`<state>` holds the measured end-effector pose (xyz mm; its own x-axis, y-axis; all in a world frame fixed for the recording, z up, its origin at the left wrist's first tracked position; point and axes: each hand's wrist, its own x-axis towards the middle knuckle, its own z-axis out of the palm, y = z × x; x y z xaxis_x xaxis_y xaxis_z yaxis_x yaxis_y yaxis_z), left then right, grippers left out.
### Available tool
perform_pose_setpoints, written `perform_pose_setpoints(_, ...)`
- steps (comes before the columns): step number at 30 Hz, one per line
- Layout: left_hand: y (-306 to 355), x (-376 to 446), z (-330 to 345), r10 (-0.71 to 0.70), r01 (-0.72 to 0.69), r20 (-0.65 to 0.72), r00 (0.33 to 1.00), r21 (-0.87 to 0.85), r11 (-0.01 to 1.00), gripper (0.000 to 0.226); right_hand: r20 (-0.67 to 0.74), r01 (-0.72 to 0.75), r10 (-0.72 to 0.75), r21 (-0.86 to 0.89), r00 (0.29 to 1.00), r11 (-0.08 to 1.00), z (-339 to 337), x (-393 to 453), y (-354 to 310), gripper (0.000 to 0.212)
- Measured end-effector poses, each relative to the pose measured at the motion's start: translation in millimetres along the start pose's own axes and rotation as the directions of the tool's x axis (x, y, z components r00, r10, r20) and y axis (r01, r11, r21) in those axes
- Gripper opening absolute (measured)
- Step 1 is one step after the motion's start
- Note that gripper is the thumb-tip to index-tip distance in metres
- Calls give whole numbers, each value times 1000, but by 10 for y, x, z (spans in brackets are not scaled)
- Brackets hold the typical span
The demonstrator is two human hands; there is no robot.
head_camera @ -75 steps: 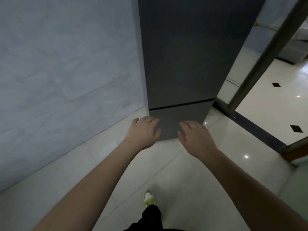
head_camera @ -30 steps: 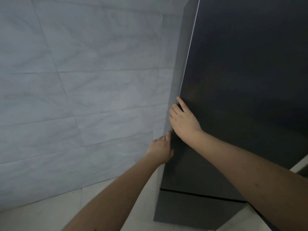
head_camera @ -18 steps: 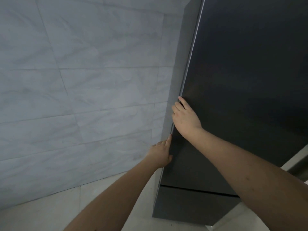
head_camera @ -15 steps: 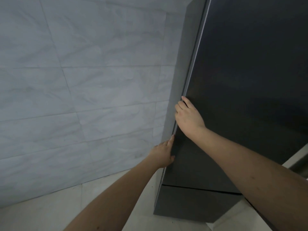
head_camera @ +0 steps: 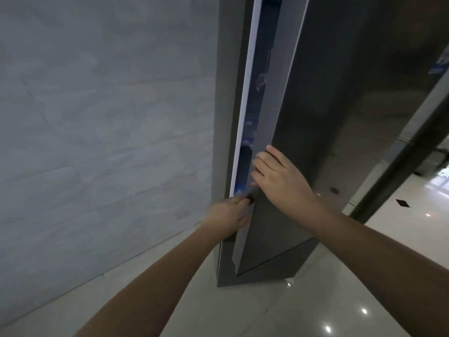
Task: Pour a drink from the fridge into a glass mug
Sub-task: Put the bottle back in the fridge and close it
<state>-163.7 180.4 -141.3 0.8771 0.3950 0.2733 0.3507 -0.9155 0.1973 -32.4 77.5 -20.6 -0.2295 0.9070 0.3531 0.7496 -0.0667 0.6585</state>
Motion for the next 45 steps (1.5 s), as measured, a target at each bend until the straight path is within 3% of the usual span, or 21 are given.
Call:
perform_pose_setpoints(3, 165, -92, 1, 131, -138, 66, 989, 111, 984, 48, -49, -6, 7, 21, 999, 1000, -12, -354, -82, 24)
perform_pose_setpoints(8, 530, -281, 39, 391, -378, -45, 919, 169, 910, 44, -224, -65, 70, 30, 972, 997, 0, -1012, -96, 18)
perform_pose_setpoints(16, 1056, -384, 320, 549, -540, -90, 831, 102, 835, 42, -161, -168, 175, 61, 971, 984, -170, -1876, -45, 36)
perform_pose_setpoints(24, 1866, -539, 619, 560, -563, -106, 822, -2, 826, 43, -87, -292, 314, 202, 945, 935, -325, -2811, 50, 46)
perform_pose_setpoints(31, 2400, -596, 859, 592, -593, 34, 805, 31, 804, 55, 43, -398, 400, 253, 915, 882, -402, -3580, 199, 46)
perform_pose_setpoints(35, 2581, -527, 992, 478, -478, 42, 877, -17, 878, 65, 86, -454, 447, 252, 890, 855, -457, -3871, 304, 48)
perform_pose_setpoints(37, 2648, -451, 1062, 355, -361, 129, 926, 22, 932, 80, 100, -484, 475, 255, 874, 837, -496, -4010, 349, 48)
perform_pose_setpoints(39, 2716, -361, 1149, 288, -321, 247, 925, 104, 941, 87, 118, -510, 497, 261, 860, 820, -530, -4146, 407, 46)
perform_pose_setpoints(45, 3056, -109, 1271, 359, -410, 329, 873, 100, 906, 80, 231, -637, 594, 253, 770, 728, -585, -4470, 558, 50)
